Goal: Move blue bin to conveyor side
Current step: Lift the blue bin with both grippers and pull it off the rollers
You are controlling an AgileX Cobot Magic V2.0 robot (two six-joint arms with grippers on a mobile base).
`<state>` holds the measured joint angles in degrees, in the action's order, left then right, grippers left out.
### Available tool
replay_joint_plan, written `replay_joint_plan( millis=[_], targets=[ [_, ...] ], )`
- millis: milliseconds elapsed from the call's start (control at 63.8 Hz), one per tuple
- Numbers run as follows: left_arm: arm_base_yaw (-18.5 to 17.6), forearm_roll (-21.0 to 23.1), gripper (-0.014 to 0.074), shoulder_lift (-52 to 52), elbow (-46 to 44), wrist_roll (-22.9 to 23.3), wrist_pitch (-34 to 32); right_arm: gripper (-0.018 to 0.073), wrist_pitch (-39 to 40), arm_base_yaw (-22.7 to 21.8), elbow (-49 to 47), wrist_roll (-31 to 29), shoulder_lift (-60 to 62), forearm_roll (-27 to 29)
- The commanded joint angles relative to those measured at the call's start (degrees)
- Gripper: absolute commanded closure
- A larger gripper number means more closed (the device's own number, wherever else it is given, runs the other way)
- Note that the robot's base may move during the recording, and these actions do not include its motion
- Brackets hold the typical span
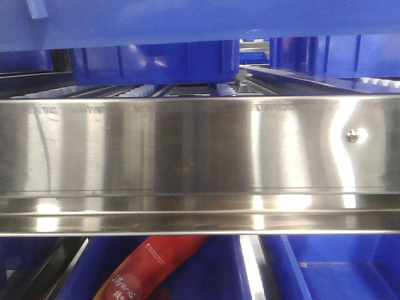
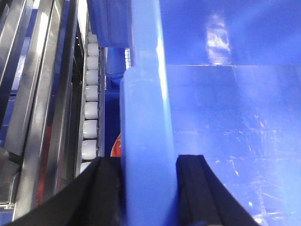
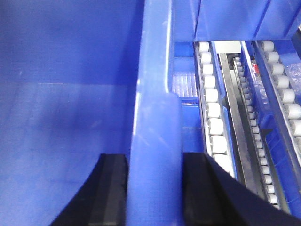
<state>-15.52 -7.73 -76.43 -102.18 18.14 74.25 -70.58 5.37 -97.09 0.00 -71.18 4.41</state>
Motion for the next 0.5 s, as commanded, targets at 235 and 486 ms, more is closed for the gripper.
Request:
replay_joint_plan(
  millis=[235,486],
  targets=[
    [-0.4,-0.2,0.0615,1.5,-0.6,-0.2,-4.3,0.0648,5.9,-0.1,-0.9,-0.5,1.6,-0.7],
    [-0.4,-0.2,0.0615,1.5,-0.6,-0.2,-4.3,0.0648,5.9,-0.1,-0.9,-0.5,1.6,-0.7]
  ],
)
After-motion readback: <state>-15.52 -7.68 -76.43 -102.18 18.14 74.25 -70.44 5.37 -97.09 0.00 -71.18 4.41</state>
